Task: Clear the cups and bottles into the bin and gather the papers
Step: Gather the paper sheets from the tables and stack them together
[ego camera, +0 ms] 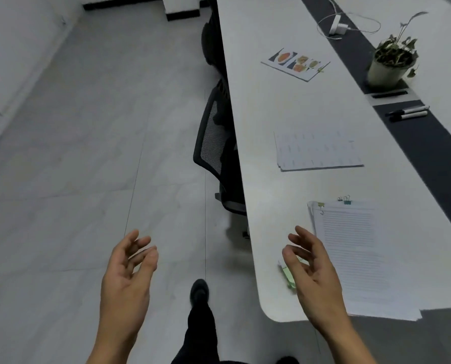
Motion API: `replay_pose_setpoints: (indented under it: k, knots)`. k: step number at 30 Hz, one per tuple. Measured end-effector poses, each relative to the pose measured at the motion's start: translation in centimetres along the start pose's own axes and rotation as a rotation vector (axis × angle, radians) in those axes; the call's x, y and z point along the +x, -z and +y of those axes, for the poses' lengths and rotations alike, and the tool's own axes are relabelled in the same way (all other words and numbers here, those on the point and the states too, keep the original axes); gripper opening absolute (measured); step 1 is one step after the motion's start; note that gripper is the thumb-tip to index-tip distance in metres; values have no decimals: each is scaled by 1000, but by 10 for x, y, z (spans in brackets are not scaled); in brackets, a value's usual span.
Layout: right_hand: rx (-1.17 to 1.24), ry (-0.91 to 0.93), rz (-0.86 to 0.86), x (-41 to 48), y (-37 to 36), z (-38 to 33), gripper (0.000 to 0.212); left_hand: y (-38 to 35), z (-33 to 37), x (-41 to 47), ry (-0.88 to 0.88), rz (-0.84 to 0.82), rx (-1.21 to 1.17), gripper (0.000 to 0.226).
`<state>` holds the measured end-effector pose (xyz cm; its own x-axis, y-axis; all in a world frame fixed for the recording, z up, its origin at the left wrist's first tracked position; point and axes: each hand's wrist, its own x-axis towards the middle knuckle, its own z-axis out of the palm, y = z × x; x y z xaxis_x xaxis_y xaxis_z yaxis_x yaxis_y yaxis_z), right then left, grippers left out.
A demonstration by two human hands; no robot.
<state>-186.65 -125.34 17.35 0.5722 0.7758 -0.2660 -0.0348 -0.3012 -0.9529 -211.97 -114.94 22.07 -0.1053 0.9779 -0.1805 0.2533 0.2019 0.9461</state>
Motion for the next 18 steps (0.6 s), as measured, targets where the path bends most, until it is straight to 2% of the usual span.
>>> replay_pose_setpoints:
  k: [8,13,18]
  knots:
    - [-146,41,14,93,-160,-32,40,55,-22,173,65,-36,-64,44]
    - [-169,103,-22,153,-275,-93,46,103,17,299,-17,-60,-47,44]
    - [-113,134,18,213,-348,-142,46,119,57,410,-82,-119,-28,43]
